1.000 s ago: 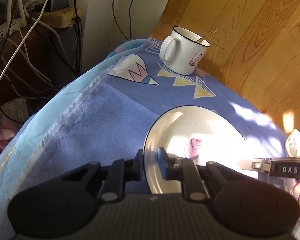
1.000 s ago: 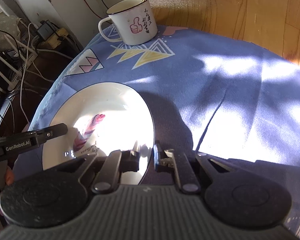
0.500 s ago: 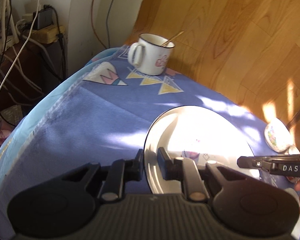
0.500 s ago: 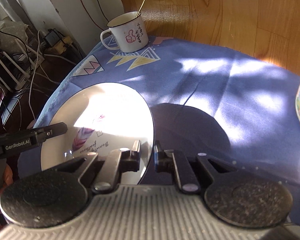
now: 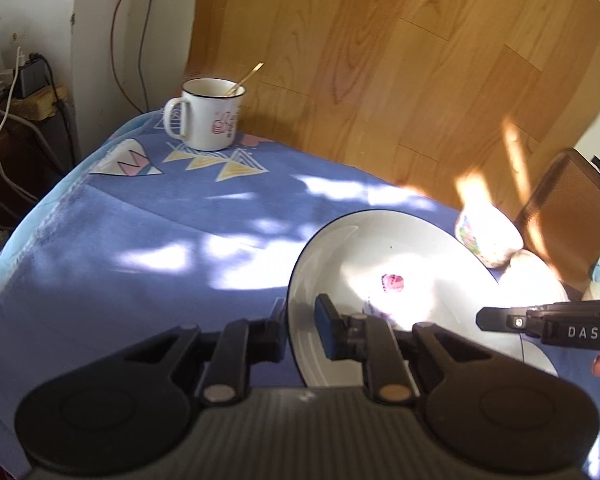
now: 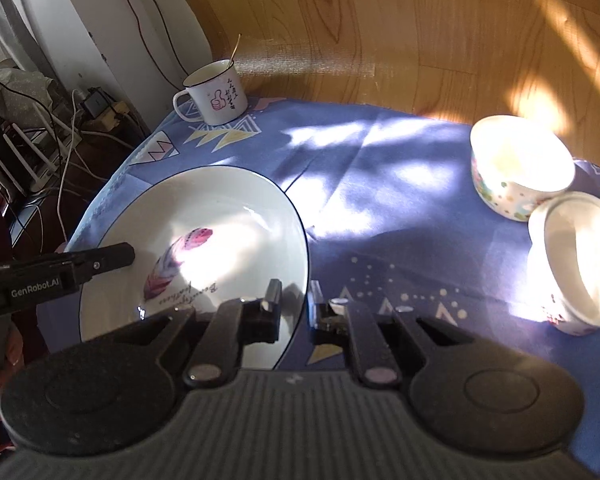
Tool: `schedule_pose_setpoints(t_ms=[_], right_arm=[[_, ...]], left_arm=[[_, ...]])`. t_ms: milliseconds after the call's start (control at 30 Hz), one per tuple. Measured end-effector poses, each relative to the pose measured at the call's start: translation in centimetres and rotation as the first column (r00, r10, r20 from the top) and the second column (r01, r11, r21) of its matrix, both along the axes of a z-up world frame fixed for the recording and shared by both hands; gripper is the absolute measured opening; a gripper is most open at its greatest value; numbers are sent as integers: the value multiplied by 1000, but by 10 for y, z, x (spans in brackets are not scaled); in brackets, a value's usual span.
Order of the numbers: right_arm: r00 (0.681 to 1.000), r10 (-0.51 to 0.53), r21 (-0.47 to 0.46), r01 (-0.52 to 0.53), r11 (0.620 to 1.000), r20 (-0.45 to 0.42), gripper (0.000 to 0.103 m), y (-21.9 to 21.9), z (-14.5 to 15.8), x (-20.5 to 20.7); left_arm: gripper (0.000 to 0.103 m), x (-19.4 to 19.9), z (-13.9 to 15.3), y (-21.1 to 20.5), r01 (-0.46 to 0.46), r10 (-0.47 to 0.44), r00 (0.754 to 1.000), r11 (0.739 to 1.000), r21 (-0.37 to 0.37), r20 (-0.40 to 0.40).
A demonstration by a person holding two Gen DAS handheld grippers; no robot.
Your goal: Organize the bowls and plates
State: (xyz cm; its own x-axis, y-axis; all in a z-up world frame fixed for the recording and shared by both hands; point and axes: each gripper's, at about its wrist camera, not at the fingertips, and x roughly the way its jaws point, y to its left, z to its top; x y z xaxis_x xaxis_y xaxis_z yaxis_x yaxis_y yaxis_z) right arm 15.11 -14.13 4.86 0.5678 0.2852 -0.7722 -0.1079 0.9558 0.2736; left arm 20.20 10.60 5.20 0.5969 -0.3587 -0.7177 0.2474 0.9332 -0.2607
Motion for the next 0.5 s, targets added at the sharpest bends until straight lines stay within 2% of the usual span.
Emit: schedule_pose_setpoints(t_ms=[300, 500], right_arm=[[997, -80, 2, 80, 997, 9, 15, -59, -2, -61], [990, -138, -7, 138, 990, -10, 15, -100, -18, -106]], left_arm=[[16, -39, 2, -64, 99, -99, 995, 995, 15, 1], [16, -62, -17, -110, 162, -162, 986, 987, -2, -27]])
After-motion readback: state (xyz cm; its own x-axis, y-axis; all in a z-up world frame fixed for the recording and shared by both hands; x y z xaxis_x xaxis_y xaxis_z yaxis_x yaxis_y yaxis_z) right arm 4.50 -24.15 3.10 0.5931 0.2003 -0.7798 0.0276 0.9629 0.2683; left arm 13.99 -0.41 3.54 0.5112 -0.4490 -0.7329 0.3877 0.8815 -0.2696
